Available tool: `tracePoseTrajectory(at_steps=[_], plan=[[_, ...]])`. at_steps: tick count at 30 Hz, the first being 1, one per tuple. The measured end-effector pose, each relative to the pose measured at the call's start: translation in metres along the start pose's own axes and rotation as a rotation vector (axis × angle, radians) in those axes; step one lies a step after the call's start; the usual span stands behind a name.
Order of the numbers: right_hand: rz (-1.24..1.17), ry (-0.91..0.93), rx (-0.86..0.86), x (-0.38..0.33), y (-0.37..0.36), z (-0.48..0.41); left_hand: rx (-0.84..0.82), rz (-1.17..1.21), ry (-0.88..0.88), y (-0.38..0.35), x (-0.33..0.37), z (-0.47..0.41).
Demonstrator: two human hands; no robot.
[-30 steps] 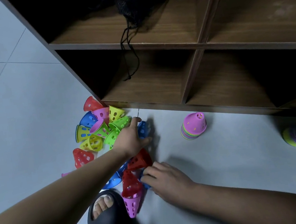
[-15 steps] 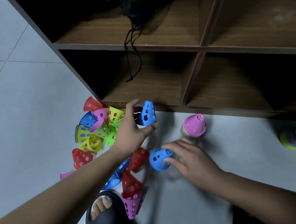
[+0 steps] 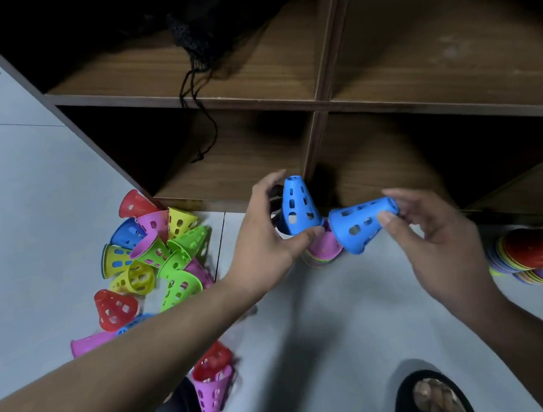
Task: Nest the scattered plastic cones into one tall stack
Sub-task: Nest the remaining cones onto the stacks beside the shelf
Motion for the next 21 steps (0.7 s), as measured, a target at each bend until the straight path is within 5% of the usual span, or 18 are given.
tracePoseTrajectory(at_steps=[10, 21], plan=[[0.113, 0.092, 0.082, -0.021, 0.007, -0.019, -0.191, -0.153, 0.033, -0.042, -0.006, -0.001], [0.444, 0.423, -0.227, -0.003, -0.049, -0.022, -0.203, -0.369, 0.042, 0.000, -0.060, 0.015]])
Point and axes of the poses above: each hand's wrist, its own z-axis away from the middle knuckle, its own y-axis out of the back of the hand, x = y × z, the point moved 5 cm from there along -z, towards the middle knuckle, and after that the axes turned 4 degrees about x, right-handed, at the moved point
